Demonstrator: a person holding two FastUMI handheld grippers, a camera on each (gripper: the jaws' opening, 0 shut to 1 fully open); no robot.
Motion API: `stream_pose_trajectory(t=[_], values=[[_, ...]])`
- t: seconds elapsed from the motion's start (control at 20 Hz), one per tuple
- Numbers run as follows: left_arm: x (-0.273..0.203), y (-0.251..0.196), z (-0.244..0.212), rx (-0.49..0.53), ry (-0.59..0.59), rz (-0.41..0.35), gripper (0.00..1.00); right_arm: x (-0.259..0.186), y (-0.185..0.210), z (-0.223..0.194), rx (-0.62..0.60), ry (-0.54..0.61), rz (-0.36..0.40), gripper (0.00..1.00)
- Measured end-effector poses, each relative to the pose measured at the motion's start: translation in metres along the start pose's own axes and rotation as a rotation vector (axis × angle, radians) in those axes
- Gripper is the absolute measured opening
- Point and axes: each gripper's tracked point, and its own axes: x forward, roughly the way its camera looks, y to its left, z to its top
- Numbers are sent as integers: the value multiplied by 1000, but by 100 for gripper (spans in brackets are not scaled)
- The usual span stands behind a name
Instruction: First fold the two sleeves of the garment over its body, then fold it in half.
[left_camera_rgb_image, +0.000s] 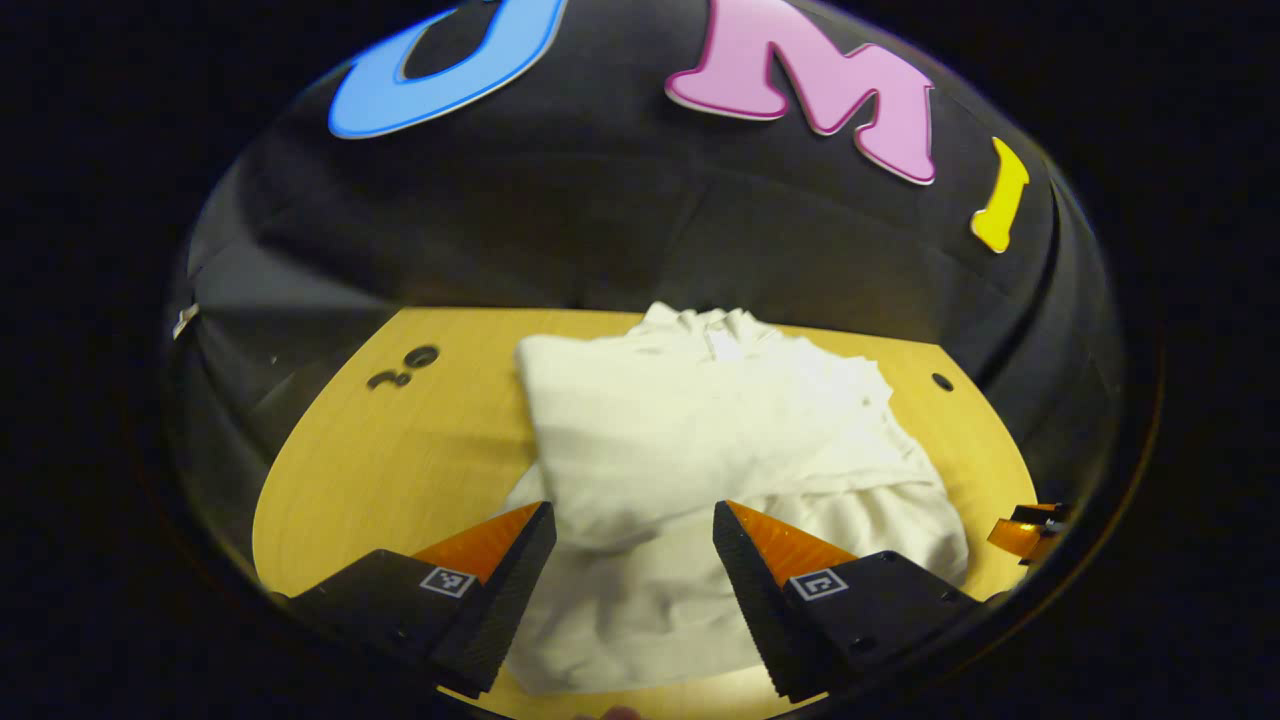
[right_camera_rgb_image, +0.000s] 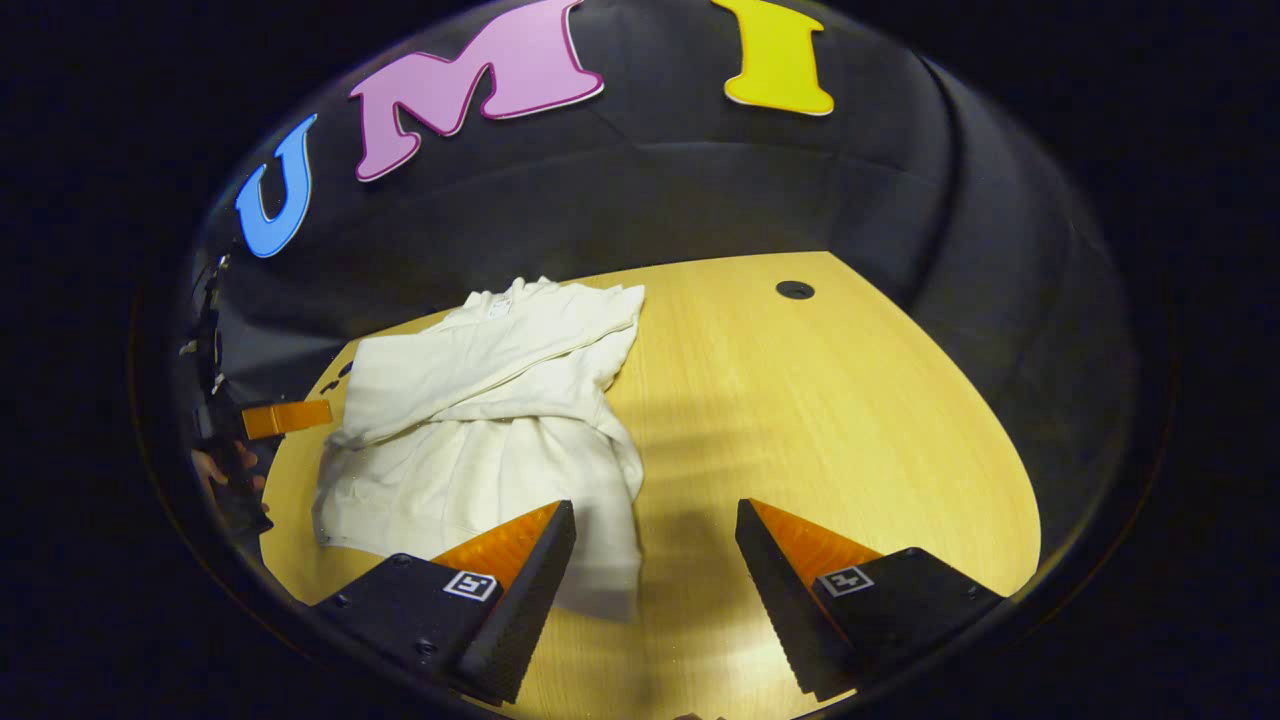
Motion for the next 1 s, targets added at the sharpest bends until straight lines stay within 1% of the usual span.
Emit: stream_pose_trajectory(t=[0.15, 0.25, 0.45, 0.55, 0.7, 0.85, 0.95, 1.0], values=[[-10, 38, -44, -61, 62, 65, 98, 12, 16, -14, -15, 41, 18, 99], [-17, 52, -67, -82, 90, 86, 98, 18, 25, -26, -12, 71, 26, 99], [-24, 61, -101, -46, 132, 110, 98, 28, 31, -44, -9, 116, 26, 99], [-23, 58, -114, -21, 150, 114, 98, 31, 31, -51, -15, 135, 22, 99], [-22, 54, -125, 3, 172, 113, 98, 32, 30, -51, -19, 134, 10, 99], [-20, 51, -129, -21, 183, 102, 99, 33, 31, -52, -24, 133, -5, 100], [-21, 47, -129, -22, 183, 89, 96, 34, 34, -56, -36, 142, -13, 99], [-21, 42, -130, -7, 179, 75, 91, 30, 35, -59, -47, 142, -24, 90]])
